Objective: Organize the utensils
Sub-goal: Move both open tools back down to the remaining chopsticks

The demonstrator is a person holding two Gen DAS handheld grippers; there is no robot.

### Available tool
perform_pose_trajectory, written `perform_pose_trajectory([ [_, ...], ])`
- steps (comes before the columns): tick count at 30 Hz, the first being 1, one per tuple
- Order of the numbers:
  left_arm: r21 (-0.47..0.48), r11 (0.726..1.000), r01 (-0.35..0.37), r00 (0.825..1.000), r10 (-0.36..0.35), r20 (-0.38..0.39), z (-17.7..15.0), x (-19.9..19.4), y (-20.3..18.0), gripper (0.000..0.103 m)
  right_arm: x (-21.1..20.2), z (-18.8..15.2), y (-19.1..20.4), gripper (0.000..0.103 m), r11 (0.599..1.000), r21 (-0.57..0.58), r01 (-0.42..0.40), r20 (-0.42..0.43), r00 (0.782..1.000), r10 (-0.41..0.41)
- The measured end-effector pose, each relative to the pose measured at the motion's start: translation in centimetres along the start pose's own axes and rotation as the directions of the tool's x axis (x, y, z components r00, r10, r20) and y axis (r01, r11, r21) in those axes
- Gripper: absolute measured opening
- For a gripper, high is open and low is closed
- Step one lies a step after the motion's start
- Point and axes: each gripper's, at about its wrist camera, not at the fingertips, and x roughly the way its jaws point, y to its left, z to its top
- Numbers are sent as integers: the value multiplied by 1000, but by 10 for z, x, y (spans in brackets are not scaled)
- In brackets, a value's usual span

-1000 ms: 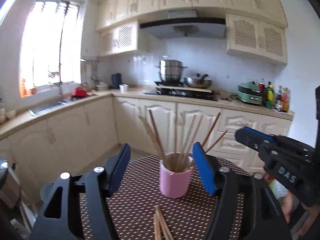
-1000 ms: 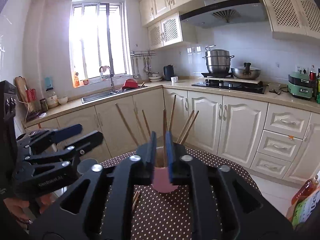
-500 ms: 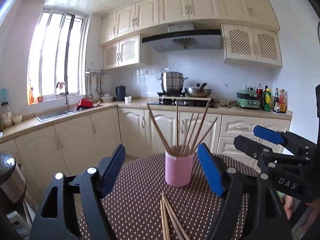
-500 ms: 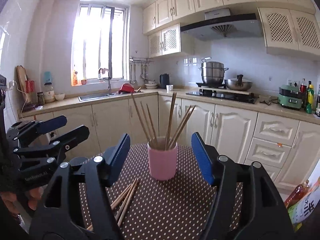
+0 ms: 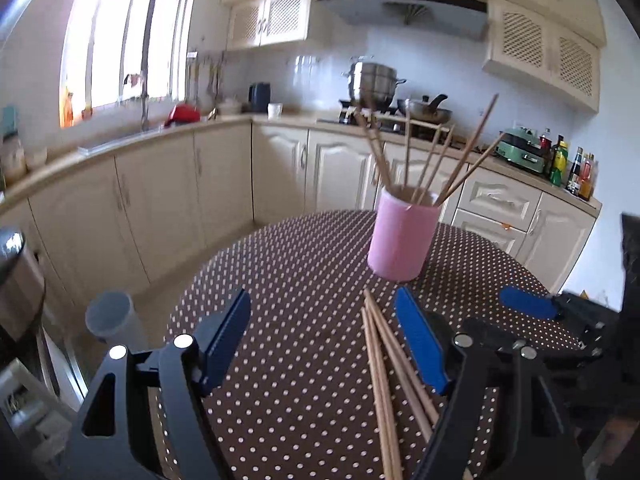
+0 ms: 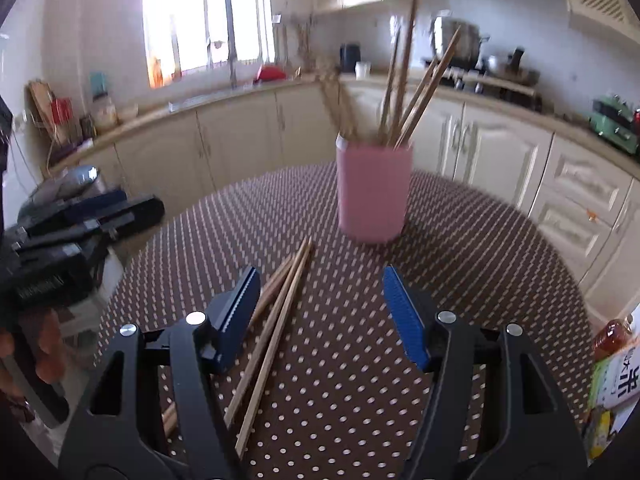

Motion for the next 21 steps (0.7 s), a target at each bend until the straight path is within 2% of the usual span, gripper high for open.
perform_pose_trajectory([
  [3,1,1000,-11,999,11,-41,-7,14,6,74,24,-6,6,63,1000,3,4,-84,996,-3],
  [9,3,1000,-5,996,5,-93,-16,34,9,74,54,-17,9,63,999,4,34,-170,985,-33],
  [13,1,1000,-7,993,7,-114,-19,42,8,74,64,-19,13,63,999,-4,40,-202,979,-40],
  [15,-5,1000,-7,992,6,-126,-20,46,10,74,68,-19,14,63,997,-22,73,-220,973,-76],
  [21,-10,1000,2,990,-3,-143,-22,53,11,74,77,-19,16,63,997,-27,71,-240,968,-76],
])
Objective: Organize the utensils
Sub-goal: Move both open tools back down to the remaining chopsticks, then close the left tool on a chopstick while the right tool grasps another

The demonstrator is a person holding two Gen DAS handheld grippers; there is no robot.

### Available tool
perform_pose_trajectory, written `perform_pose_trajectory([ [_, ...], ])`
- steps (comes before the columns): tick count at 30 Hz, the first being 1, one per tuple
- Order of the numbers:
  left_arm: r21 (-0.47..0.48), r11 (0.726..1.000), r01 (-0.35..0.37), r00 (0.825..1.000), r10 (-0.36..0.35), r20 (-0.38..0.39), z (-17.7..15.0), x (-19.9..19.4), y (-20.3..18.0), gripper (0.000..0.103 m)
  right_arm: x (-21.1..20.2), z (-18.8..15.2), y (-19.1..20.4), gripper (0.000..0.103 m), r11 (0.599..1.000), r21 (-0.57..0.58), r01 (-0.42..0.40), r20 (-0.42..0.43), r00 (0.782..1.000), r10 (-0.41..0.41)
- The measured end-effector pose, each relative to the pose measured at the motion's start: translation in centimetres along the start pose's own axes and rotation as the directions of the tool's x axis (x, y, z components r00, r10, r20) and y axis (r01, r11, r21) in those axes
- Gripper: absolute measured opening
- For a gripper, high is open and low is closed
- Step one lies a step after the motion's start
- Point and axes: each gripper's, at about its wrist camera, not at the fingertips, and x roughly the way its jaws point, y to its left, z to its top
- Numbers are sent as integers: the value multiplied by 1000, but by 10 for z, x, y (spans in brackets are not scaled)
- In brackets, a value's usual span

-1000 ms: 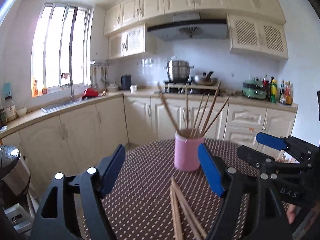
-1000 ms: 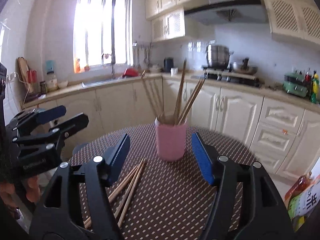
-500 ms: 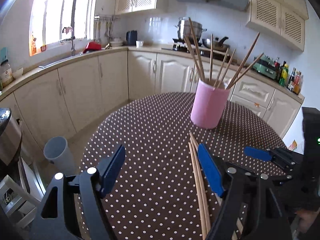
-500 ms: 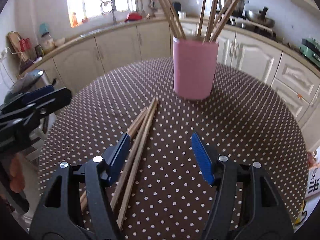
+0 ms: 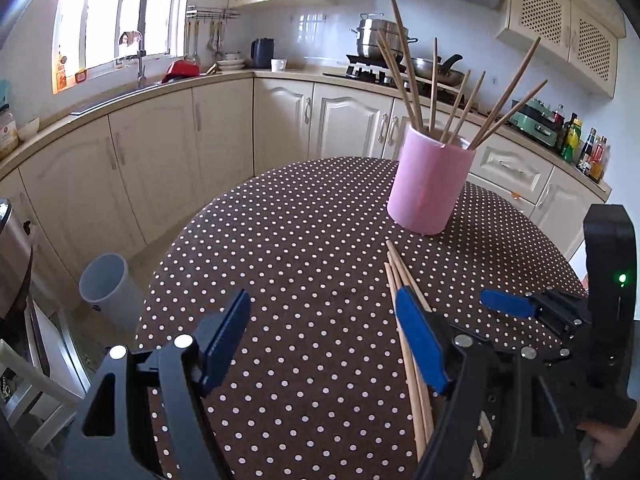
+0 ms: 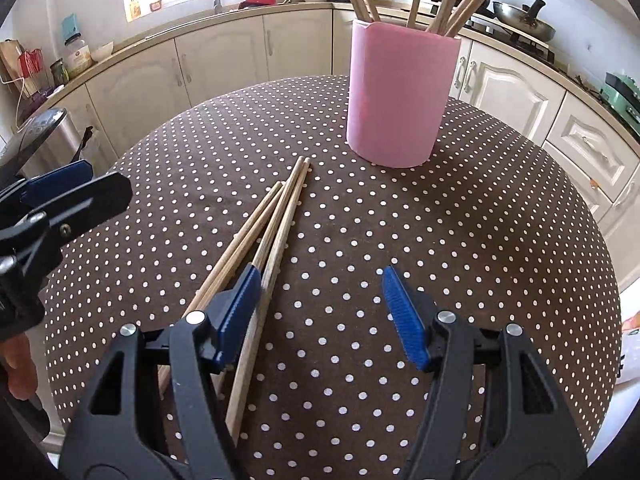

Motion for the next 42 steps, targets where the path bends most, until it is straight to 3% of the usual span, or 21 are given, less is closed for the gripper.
perform_pose_trajectory([
  [9,25,998,62,996,-60,-67,1,15,-8,74,24,21,4,63,1000,12,9,-40,999,-9],
  [12,24,994,106,984,-102,-147,6,32,-12,74,31,33,0,60,1000,15,-4,-56,998,5],
  [14,32,996,88,980,-80,-184,7,42,-15,74,35,42,-3,53,1000,19,-13,-67,998,14],
  [20,28,993,115,954,-103,-281,6,67,-20,73,34,41,-13,51,998,30,-63,-73,995,65],
  [30,82,994,68,950,-39,-310,8,81,-33,74,23,23,-27,50,994,25,-109,-61,992,110],
  [42,97,995,28,938,8,-346,10,88,-28,74,23,31,-34,50,993,28,-116,-77,990,118],
])
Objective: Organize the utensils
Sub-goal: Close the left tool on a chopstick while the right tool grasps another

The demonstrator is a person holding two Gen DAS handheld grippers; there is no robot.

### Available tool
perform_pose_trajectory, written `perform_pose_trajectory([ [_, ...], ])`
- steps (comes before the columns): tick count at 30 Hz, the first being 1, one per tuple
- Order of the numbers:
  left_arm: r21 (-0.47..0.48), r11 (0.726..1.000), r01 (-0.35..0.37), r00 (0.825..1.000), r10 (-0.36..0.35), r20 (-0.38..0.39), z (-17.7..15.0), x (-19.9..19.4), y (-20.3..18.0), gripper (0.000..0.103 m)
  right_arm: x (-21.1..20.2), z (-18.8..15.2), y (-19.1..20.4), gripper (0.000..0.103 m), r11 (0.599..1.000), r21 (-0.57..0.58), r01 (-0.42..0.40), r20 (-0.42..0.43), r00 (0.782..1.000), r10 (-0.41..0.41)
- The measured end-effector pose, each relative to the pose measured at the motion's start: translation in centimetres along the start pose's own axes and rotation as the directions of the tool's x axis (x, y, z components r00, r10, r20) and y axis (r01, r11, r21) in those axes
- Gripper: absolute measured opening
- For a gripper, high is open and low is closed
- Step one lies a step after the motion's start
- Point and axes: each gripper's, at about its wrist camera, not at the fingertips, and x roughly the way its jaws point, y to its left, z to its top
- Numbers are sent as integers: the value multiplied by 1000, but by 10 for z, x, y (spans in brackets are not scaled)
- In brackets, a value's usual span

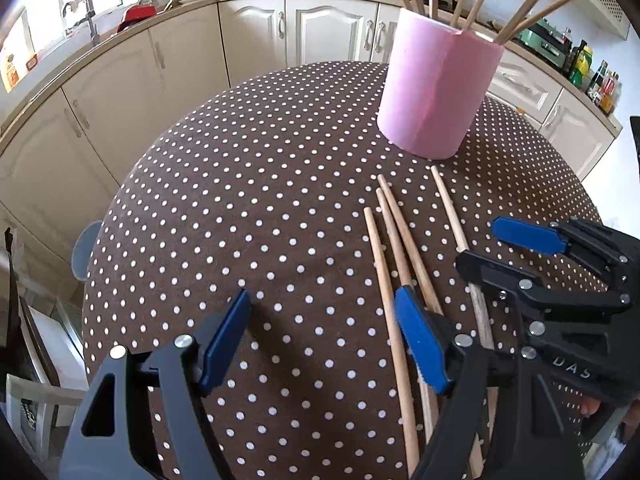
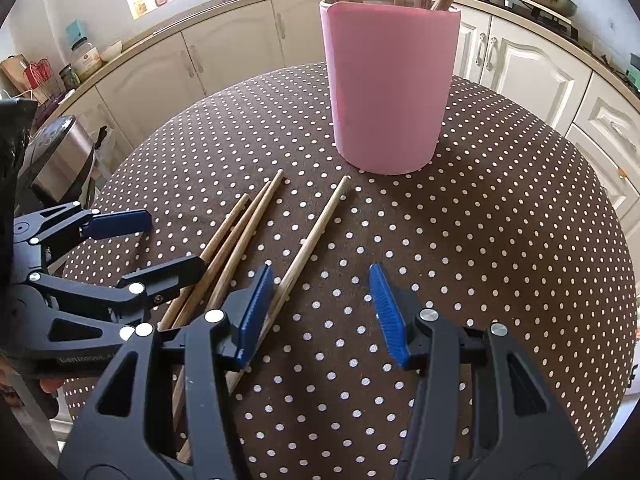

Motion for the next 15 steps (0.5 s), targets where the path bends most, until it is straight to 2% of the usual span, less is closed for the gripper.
perform_pose_trajectory([
  [4,38,998,-46,999,46,-12,7,6,-6,73,1,8,-6,49,999,33,-23,-13,1000,23],
  [5,35,998,-44,999,45,-12,10,7,-7,69,1,10,-10,49,998,48,-38,-19,999,39],
  [9,40,998,-39,999,39,-7,21,8,-12,43,7,22,-16,47,997,69,-44,-55,997,48],
  [10,45,998,-37,999,38,-8,23,8,-14,39,8,24,-15,43,998,59,-32,-64,997,36],
  [11,49,998,-31,999,31,-10,27,9,-17,29,9,28,-14,39,999,49,-16,-73,997,20],
  [12,53,998,-25,1000,26,-12,30,10,-19,24,11,30,-13,31,999,40,-2,-80,997,6],
  [14,56,998,-15,1000,16,-14,35,12,-23,9,14,34,-11,23,999,34,5,-88,996,-2],
  [15,55,998,-7,1000,8,-14,38,13,-25,7,14,35,-11,15,999,35,9,-90,996,-5],
])
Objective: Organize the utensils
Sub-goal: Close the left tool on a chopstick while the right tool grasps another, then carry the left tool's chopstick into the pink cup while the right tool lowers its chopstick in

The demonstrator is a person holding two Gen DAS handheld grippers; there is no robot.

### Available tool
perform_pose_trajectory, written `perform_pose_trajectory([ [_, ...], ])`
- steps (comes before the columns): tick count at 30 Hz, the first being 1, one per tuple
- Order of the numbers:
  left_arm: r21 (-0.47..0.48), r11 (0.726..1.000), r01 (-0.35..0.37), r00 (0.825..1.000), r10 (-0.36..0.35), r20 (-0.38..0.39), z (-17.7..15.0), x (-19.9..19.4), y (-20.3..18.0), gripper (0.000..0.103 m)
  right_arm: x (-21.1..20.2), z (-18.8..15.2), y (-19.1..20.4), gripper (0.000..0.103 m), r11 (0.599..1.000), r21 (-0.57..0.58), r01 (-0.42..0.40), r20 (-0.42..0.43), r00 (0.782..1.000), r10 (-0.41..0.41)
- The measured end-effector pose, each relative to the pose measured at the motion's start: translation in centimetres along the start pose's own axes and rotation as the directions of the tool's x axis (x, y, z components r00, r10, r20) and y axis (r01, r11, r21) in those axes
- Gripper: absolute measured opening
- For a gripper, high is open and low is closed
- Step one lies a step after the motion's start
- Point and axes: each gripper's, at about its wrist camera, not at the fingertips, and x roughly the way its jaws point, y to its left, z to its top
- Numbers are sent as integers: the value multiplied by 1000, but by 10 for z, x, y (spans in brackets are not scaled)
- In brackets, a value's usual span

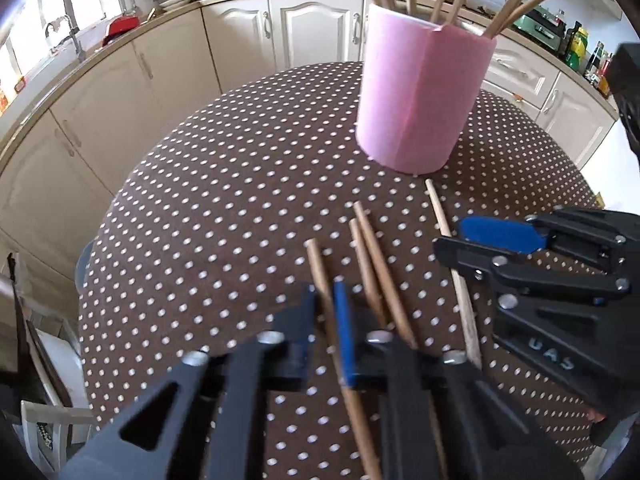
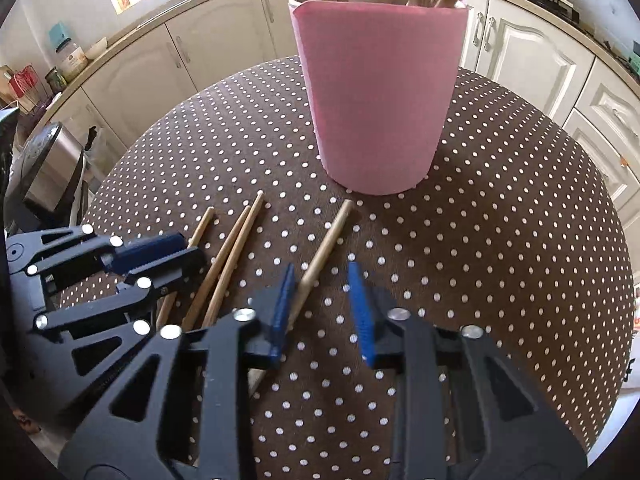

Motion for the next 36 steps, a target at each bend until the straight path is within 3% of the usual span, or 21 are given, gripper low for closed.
perform_pose_trajectory([
  [6,-11,1000,15,999,-14,39,4,2,-7,5,0,1,-6,6,998,47,-36,20,999,35],
  [11,-5,999,50,997,-50,54,-5,-7,-10,5,-13,-9,-22,6,991,96,-95,45,995,91],
  [21,30,995,91,981,-95,171,-10,-70,-29,5,-78,-21,-28,6,978,104,-182,192,968,160],
  [29,65,991,119,943,-134,306,-6,-145,-39,5,-138,-23,-23,6,974,69,-216,326,928,182],
  [36,72,989,128,896,-146,419,-5,-195,-38,5,-180,-29,-18,6,977,40,-209,432,886,172],
])
